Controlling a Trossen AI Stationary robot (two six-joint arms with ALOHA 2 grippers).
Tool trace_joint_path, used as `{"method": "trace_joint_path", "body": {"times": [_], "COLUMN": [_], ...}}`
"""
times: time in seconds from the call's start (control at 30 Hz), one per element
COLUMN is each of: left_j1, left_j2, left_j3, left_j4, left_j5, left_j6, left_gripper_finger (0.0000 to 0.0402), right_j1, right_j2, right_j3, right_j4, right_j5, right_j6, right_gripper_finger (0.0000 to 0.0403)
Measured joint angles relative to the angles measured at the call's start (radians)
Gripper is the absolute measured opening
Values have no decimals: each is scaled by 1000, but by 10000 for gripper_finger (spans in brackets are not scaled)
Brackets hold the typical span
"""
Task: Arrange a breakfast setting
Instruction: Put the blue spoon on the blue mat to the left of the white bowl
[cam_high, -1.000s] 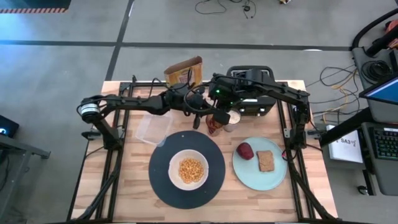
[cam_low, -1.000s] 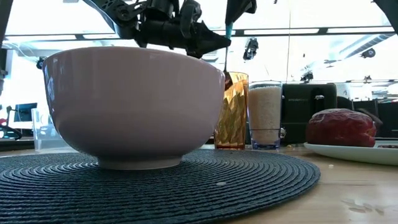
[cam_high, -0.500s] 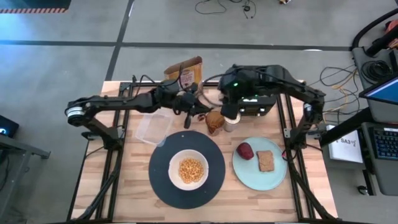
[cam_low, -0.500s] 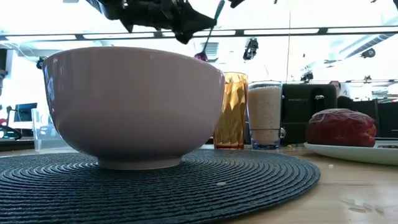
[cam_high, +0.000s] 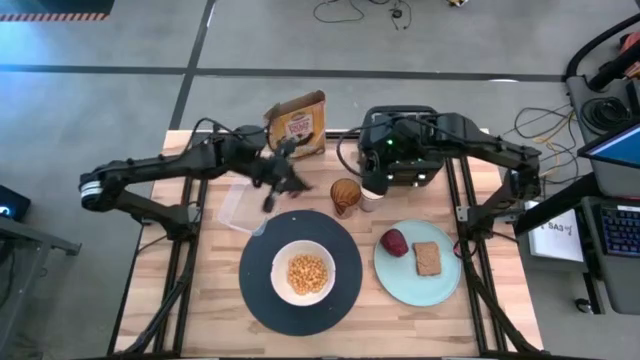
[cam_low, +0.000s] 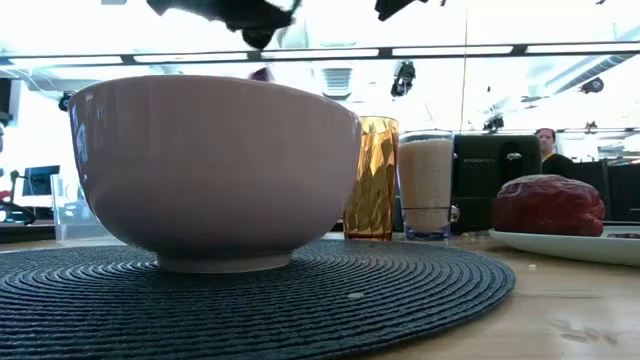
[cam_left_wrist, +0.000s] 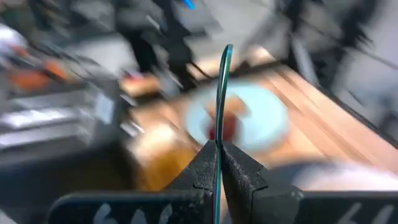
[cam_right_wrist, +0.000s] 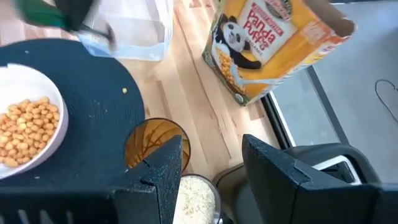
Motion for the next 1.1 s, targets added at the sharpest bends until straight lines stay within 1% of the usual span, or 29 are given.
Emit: {"method": "trace_joint_path", "body": {"times": [0.13,0.23,0.33,0.4,0.5,0.57,0.63,0.7,0.77,0.93,1.1], "left_j1": [-17,-30,-51,-70,-120,-162,-195,-223,-266,-388,-453], "left_j2": [-69,-113,-142,-148,-137,-118,-86,-51,-13,80,160], "left_j3": [0,0,0,-8,-23,-24,-24,-24,-24,-24,-24], "left_j4": [-341,-569,-745,-841,-972,-1016,-1031,-1033,-1040,-1052,-1021], "left_j5": [116,117,115,116,123,147,142,110,102,119,111], "left_j6": [85,115,150,236,446,517,475,414,405,422,387], "left_gripper_finger": [0,0,0,0,0,0,0,0,0,0,0], "right_j1": [0,0,0,0,0,0,0,0,0,0,21], "right_j2": [-62,-116,-158,-185,-223,-241,-254,-265,-277,-284,-284], "right_j3": [-133,-231,-318,-372,-443,-478,-503,-521,-539,-557,-558], "right_j4": [99,175,248,303,374,399,411,417,431,436,444], "right_j5": [-5,-5,-14,-22,-22,-22,-22,-22,-22,-22,-24], "right_j6": [-17,-29,-29,-33,-41,-42,-35,-28,-27,-20,-25], "right_gripper_finger": [158,157,157,157,157,157,157,157,157,157,157]}}
